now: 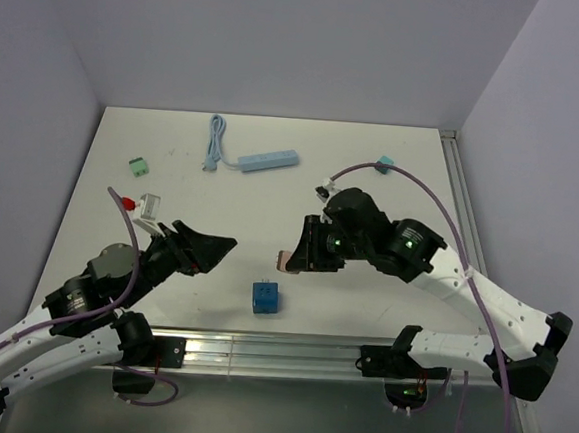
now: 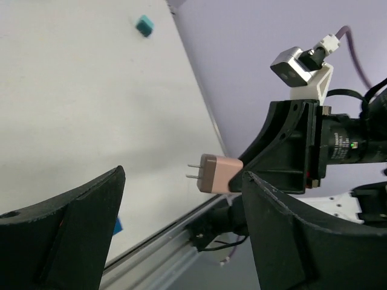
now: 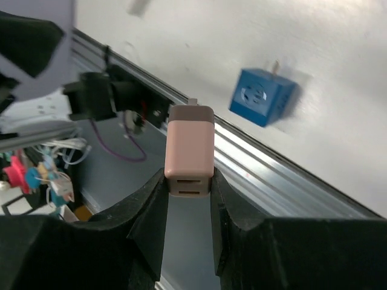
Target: Insert the plug
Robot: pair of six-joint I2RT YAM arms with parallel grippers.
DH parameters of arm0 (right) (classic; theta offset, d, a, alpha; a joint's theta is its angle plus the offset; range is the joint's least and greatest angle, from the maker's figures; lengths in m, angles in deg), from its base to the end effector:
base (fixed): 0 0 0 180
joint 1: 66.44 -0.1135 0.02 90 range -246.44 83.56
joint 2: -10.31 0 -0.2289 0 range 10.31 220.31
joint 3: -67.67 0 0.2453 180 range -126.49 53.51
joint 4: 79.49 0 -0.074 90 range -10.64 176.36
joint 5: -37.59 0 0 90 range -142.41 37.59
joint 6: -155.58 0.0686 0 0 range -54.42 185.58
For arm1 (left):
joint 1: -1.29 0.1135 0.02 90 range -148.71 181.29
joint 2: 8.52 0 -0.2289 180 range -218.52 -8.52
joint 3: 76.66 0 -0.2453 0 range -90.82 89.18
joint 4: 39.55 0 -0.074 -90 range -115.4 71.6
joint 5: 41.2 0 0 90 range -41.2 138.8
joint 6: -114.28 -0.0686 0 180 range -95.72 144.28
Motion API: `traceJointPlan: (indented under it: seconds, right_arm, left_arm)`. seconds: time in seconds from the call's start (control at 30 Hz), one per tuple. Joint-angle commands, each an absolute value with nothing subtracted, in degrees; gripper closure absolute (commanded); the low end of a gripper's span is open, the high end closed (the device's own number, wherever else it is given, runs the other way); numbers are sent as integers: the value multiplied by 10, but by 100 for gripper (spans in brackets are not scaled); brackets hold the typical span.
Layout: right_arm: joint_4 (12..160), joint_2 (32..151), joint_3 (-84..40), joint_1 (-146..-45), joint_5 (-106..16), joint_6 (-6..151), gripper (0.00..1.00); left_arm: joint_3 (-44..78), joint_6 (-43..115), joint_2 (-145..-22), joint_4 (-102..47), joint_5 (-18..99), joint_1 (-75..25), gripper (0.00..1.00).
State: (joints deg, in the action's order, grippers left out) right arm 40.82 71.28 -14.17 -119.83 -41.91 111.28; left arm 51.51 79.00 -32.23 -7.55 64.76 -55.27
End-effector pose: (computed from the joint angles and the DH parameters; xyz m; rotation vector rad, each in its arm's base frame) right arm 0.1381 0.2068 0.3124 -0.2762 2.4759 1.0553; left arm 0.1074 -0.1285 0.3117 -0.2042 1.7803 -1.2301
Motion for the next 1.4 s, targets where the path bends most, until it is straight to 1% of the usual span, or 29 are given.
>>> traceJointPlan:
  seconds: [0.0, 0.13, 0.23, 0.37, 0.53, 0.7, 1.07, 1.37]
  right_arm:
    - [300, 757, -213, -1201, -401, 1094, 100]
    - [241, 840, -263, -1201, -386, 1070, 100]
    - [197, 882, -302, -1201, -380, 1052, 100]
    - [152, 960, -352, -1201, -357, 1035, 100]
    - [102, 1040, -415, -1201, -333, 1021, 100]
    - [84, 1089, -448, -1201, -329, 1035, 100]
    - [125, 1139, -422, -1202, -302, 1094, 100]
    - [116, 1170, -415, -1201, -289, 1096, 100]
  left_arm:
    - [501, 758, -325, -32, 692, -554, 17]
    - [508, 745, -339, -43, 679, -554, 18]
    - [508, 728, -345, -41, 680, -554, 18]
    - [501, 716, -341, -1, 728, -554, 18]
    - [495, 758, -327, 50, 795, -554, 17]
    - [495, 774, -323, 61, 812, -554, 15]
    - [496, 779, -289, 59, 799, -554, 13]
    - [498, 778, -260, 52, 796, -554, 13]
